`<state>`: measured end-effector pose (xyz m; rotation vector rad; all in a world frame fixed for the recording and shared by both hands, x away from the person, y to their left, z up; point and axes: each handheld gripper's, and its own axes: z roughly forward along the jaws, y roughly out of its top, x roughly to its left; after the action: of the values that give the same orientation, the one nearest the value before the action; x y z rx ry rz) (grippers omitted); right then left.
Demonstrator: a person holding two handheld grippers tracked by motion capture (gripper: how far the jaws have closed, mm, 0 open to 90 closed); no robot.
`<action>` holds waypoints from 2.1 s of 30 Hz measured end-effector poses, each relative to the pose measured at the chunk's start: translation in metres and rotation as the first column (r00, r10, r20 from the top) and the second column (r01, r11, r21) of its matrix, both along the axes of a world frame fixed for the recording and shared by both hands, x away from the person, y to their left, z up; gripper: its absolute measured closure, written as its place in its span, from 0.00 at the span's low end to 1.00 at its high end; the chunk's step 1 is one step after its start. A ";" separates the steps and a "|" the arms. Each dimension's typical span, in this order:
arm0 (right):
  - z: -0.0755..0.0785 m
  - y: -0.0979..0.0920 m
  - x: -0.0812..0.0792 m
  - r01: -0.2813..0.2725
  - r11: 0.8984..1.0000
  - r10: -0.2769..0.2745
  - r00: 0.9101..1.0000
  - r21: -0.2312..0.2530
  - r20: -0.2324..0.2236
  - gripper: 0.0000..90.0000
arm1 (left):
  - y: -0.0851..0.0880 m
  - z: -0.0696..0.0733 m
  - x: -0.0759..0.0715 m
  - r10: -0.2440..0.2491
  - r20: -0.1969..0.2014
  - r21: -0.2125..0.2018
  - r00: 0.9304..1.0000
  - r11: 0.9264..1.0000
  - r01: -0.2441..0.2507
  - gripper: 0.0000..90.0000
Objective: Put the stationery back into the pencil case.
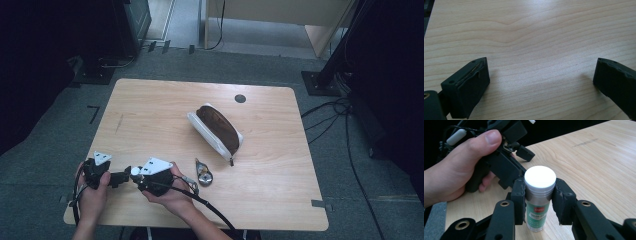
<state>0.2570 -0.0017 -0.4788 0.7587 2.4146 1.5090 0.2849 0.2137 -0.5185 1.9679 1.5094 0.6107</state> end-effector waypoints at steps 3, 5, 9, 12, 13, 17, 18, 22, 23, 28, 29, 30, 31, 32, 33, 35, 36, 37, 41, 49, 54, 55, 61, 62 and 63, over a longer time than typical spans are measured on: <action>0.001 -0.002 0.001 0.017 1.000 -0.017 1.000 -0.004 0.000 0.73 | 0.000 0.000 0.000 0.000 0.000 0.000 1.000 1.000 0.000 0.01; 0.002 -0.005 0.002 0.023 1.000 -0.023 1.000 0.003 -0.005 0.73 | 0.000 0.000 0.000 0.000 0.000 0.000 1.000 1.000 0.000 0.01; 0.008 -0.013 0.004 0.035 0.999 -0.035 0.999 0.019 -0.006 0.73 | 0.000 0.000 0.000 0.000 0.000 0.000 1.000 1.000 0.000 0.01; 0.014 -0.020 0.005 0.048 0.998 -0.048 0.999 0.031 0.001 0.73 | 0.000 0.000 0.000 0.000 0.000 0.000 1.000 1.000 0.000 0.01; 0.016 -0.023 0.005 0.054 0.998 -0.054 0.999 0.035 0.002 0.73 | 0.000 0.000 0.000 0.000 0.000 0.000 1.000 1.000 0.000 0.01; 0.023 -0.033 0.007 0.076 0.996 -0.076 0.997 0.041 0.012 0.73 | 0.000 0.000 0.000 0.000 0.000 0.000 1.000 1.000 0.000 0.01; 0.025 -0.037 0.008 0.086 0.995 -0.087 0.996 0.045 0.017 0.73 | 0.000 0.000 0.000 0.000 0.000 0.001 1.000 1.000 0.000 0.01; 0.034 -0.051 0.010 0.118 0.991 -0.119 0.993 0.057 0.022 0.73 | 0.000 0.000 0.000 0.000 0.000 0.000 1.000 1.000 0.000 0.01; 0.036 -0.055 0.011 0.125 0.990 -0.127 0.991 0.059 0.029 0.73 | 0.000 0.000 0.000 0.000 0.000 -0.001 1.000 1.000 0.000 0.01; 0.044 -0.072 0.016 0.165 0.984 -0.167 0.985 0.072 0.036 0.73 | 0.000 0.000 0.000 0.000 -0.001 0.000 1.000 1.000 0.000 0.01; 0.046 -0.076 0.016 0.175 0.982 -0.177 0.984 0.072 0.034 0.73 | 0.000 0.000 0.000 0.000 -0.001 -0.001 1.000 1.000 0.000 0.01; 0.047 -0.079 0.017 0.182 0.980 -0.186 0.982 0.075 0.039 0.73 | 0.000 0.000 0.000 0.000 0.000 0.000 1.000 1.000 0.000 0.01; 0.048 -0.083 0.018 0.192 0.978 -0.196 0.980 0.080 0.039 0.73 | 0.000 0.000 0.000 0.001 0.000 -0.001 1.000 1.000 -0.001 0.01; 0.049 -0.086 0.019 0.197 0.977 -0.200 0.979 0.078 0.041 0.73 | 0.000 0.000 0.000 0.000 -0.001 -0.001 1.000 1.000 0.000 0.01; 0.050 -0.088 0.019 0.203 0.976 -0.207 0.977 0.082 0.044 0.73 | 0.000 0.000 0.000 0.000 -0.001 -0.001 1.000 1.000 0.000 0.01; 0.053 -0.094 0.020 0.216 0.973 -0.220 0.974 0.086 0.048 0.73 | 0.000 0.000 0.000 0.000 -0.001 -0.001 1.000 1.000 0.000 0.01; 0.054 -0.097 0.021 0.221 0.971 -0.226 0.973 0.087 0.053 0.73 | 0.000 0.000 0.000 0.000 -0.001 0.000 1.000 1.000 0.000 0.01; 0.055 -0.100 0.021 0.227 0.970 -0.232 0.971 0.088 0.052 0.73 | 0.000 0.000 0.000 0.000 -0.001 -0.001 1.000 1.000 0.000 0.01; 0.060 -0.112 0.023 0.257 0.961 -0.264 0.963 0.097 0.059 0.73 | 0.000 0.000 0.000 0.000 -0.001 0.000 1.000 1.000 0.000 0.01; 0.072 -0.141 0.028 0.323 0.940 -0.332 0.940 0.107 0.079 0.73 | 0.000 0.000 0.000 0.000 -0.001 -0.001 1.000 1.000 0.000 0.01; 0.080 -0.160 0.029 0.361 0.925 -0.372 0.923 0.115 0.096 0.73 | 0.000 0.000 0.000 0.000 -0.001 0.000 1.000 1.000 0.000 0.01; 0.082 -0.165 0.030 0.372 0.921 -0.383 0.918 0.118 0.099 0.73 | 0.000 0.000 0.000 0.000 -0.001 -0.001 1.000 1.000 0.000 0.01; 0.090 -0.185 0.031 0.414 0.900 -0.429 0.896 0.136 0.114 0.73 | 0.000 0.000 0.000 0.000 -0.001 0.000 1.000 1.000 0.000 0.01; 0.091 -0.188 0.032 0.421 0.896 -0.437 0.892 0.140 0.116 0.73 | 0.000 0.000 0.000 0.000 -0.001 0.000 1.000 1.000 0.000 0.01; 0.093 -0.190 0.032 0.425 0.894 -0.442 0.890 0.140 0.117 0.73 | 0.000 0.000 0.000 0.000 -0.001 0.000 1.000 1.000 0.000 0.01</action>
<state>0.2886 -0.1921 -0.3862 1.0847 1.8996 1.4584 0.2849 0.2137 -0.5184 1.9690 1.5093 0.6101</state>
